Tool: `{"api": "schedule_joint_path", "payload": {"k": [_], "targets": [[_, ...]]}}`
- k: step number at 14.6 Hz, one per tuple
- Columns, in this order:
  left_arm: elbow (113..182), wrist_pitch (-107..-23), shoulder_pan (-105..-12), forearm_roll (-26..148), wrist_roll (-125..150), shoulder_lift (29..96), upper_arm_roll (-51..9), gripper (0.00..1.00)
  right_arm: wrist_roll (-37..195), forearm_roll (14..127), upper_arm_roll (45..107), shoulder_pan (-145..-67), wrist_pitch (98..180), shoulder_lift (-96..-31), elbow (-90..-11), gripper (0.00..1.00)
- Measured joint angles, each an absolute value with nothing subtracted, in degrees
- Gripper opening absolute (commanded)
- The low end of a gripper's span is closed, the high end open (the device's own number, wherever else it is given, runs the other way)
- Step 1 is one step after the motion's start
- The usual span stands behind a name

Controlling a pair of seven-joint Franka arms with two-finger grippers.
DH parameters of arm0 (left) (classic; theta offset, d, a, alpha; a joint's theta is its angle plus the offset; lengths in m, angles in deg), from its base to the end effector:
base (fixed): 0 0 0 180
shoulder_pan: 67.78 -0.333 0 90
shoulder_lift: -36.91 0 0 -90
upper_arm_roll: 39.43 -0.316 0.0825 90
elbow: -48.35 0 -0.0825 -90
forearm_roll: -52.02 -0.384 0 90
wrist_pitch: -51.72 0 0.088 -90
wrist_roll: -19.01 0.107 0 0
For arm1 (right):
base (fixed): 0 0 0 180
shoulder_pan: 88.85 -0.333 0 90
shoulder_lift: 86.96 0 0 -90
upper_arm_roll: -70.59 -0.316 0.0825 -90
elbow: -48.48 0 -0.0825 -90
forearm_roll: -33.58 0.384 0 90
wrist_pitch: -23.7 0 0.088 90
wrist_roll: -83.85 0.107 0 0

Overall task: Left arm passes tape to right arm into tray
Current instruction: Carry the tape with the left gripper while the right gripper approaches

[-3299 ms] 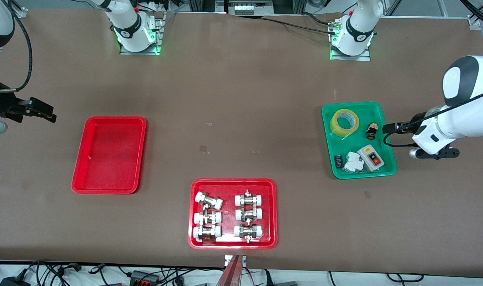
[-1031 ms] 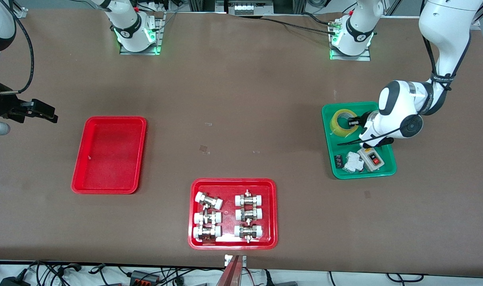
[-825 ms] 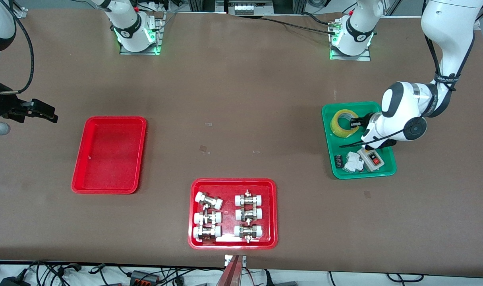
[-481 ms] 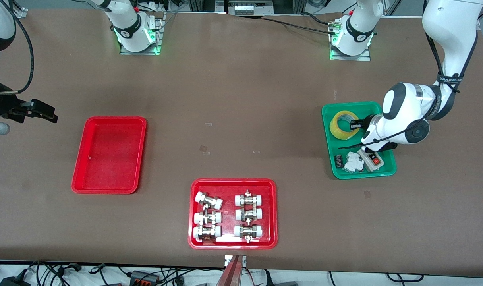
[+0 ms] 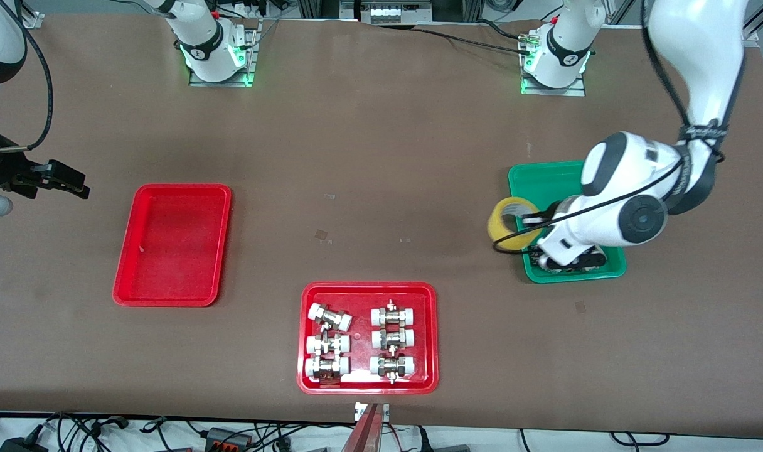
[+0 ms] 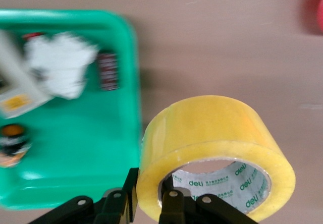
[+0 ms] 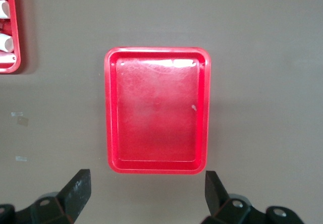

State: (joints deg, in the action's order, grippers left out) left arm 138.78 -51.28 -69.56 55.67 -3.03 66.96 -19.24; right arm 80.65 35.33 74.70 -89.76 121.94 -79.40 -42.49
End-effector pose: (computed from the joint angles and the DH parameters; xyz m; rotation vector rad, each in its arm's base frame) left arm 0.6281 -0.1845 0.3319 2.9657 0.1577 -0.5102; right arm 0.6021 -0.0284 0.5528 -3.1206 0.0060 0.0055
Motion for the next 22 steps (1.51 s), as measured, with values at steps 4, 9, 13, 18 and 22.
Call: {"api": "schedule_joint_path", "payload": {"k": [4, 9, 13, 18, 22], "targets": [[128.6, -60.2, -65.3, 64.8, -3.2, 75.7, -19.2, 0.01, 80.6, 44.0, 74.7, -89.7, 121.5, -78.5, -43.9, 1.0], [126.8, -80.7, -60.3, 72.4, -3.3, 80.1, -19.1, 0.01, 74.9, 59.2, 73.3, -90.9, 121.9, -71.6, -44.4, 1.0], [125.8, -86.5, -57.1, 73.5, -3.3, 82.0, -19.1, 0.01, 67.7, 68.8, 72.3, -96.8, 125.5, -66.7, -43.5, 1.0], [124.1, -87.1, -52.4, 73.6, -2.8, 82.5, -19.0, 0.01, 52.1, 81.8, 72.1, -101.7, 128.2, -59.2, -38.5, 1.0], [123.8, -87.1, -50.7, 73.6, 4.8, 82.5, -17.5, 0.01, 40.3, 90.3, 72.1, -103.2, 129.0, -53.7, -35.0, 1.0]]}}
